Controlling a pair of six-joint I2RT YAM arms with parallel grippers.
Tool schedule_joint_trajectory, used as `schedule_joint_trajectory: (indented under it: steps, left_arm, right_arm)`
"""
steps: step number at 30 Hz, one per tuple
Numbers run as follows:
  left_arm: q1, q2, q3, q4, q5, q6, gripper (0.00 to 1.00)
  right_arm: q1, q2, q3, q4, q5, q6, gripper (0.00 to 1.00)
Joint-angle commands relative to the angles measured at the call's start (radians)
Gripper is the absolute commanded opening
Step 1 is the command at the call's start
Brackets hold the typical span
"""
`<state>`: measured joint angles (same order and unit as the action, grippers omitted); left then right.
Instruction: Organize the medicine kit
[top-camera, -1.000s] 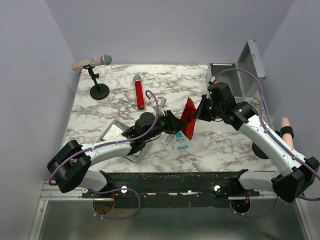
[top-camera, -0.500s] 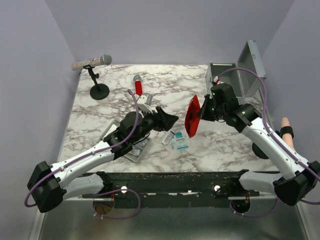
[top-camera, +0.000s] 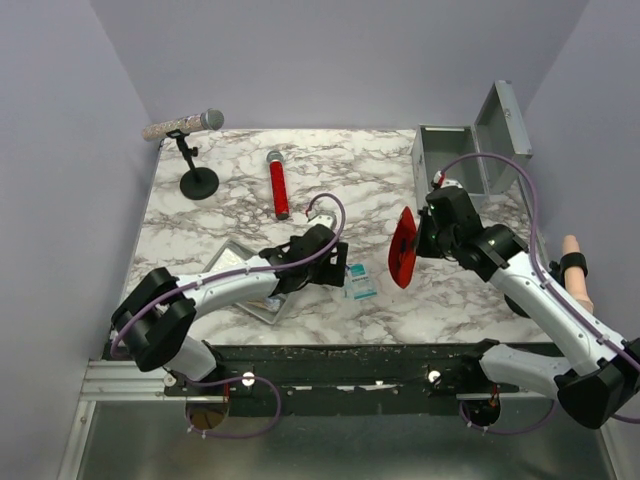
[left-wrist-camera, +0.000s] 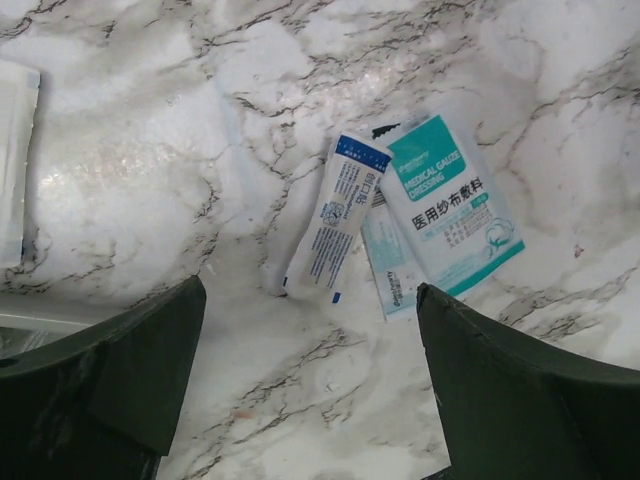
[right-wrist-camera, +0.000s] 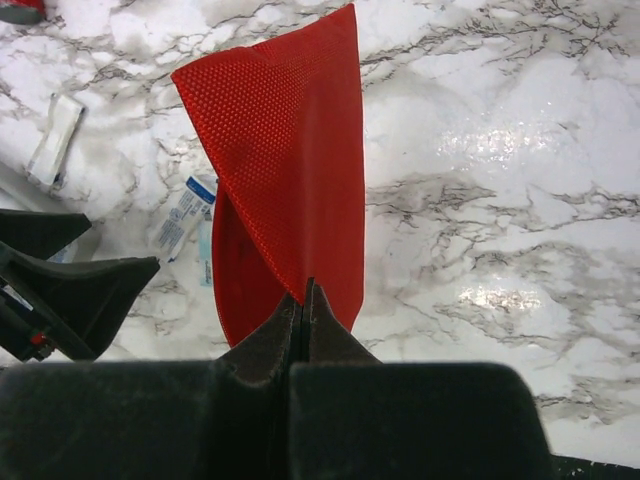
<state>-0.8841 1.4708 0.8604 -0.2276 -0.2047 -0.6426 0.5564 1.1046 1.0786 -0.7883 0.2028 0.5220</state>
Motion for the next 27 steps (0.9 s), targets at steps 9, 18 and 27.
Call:
schedule_joint_trajectory:
  steps: [9,18,27]
  left_arm:
    - [-0.006,0.177,0.124,-0.088,0.008,0.130,0.88]
    - [-0.010,0.272,0.203,-0.133,0.016,0.170,0.74]
    - [-0.022,0.336,0.218,-0.167,0.007,0.172,0.64]
  right_arm:
    - [-0.004,-0.066,-0.052,-0.006,0.064,-0.037,0.01]
    - [-0.004,-0.101,-0.074,-0.011,0.089,-0.050,0.01]
    - [-0.004,-0.132,-0.100,-0.012,0.096,-0.051,0.01]
